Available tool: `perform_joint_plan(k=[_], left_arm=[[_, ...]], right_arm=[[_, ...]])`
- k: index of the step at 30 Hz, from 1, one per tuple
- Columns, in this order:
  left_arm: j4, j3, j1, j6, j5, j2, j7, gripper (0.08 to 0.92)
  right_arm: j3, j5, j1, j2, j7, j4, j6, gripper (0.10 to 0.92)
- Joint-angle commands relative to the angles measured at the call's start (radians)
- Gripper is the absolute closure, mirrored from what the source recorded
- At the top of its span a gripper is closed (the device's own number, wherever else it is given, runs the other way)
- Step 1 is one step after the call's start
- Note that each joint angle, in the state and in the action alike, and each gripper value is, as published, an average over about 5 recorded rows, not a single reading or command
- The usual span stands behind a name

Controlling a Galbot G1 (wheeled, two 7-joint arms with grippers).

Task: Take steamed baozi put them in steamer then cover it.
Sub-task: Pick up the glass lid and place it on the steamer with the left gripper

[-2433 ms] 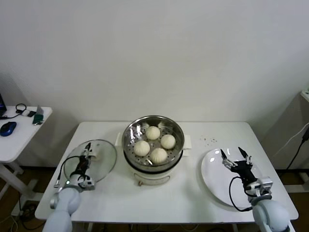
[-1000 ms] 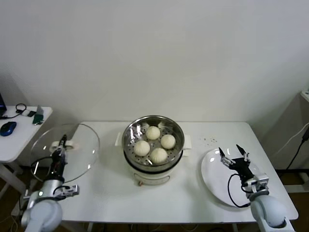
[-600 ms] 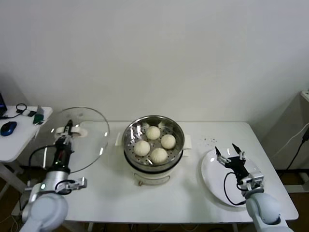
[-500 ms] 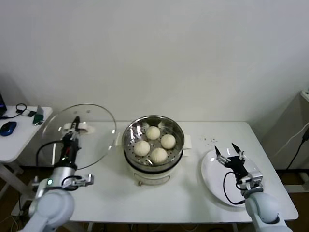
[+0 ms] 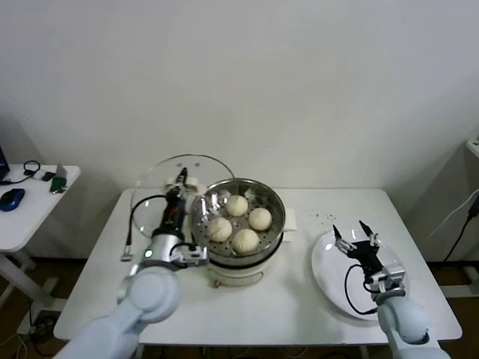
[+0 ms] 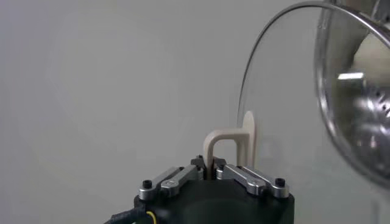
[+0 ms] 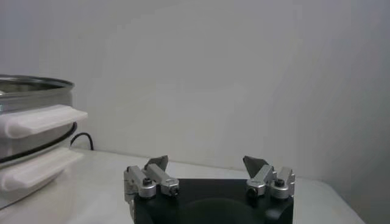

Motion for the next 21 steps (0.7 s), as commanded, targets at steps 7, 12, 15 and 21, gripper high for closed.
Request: perform_joint_plan(k=[7,12,15,21], left_arm=[[0.221,0.183,-0.154,0.073,0.143,-0.322,0.113,0.85],[0.258,0.191,-0.145,0.073,0.156,-0.375,0.109,0.85],[0.277,0.187,-0.126,0.073,0.15,-0.388,0.101,0.85],[0.302,0.173,-0.093,0.073,0.14,-0.399,0.073,0.85]], right_arm=[[0.004,-0.019,0.003,0.01,-0.004,-0.017,0.009,0.203],[0.01,-0.025,0.001,0.012,-0.006,-0.022,0.013,0.203],[0.014,-0.027,-0.001,0.011,-0.008,-0.022,0.015,0.203],[0.018,-0.034,-0.002,0.013,-0.013,-0.029,0.021,0.203]])
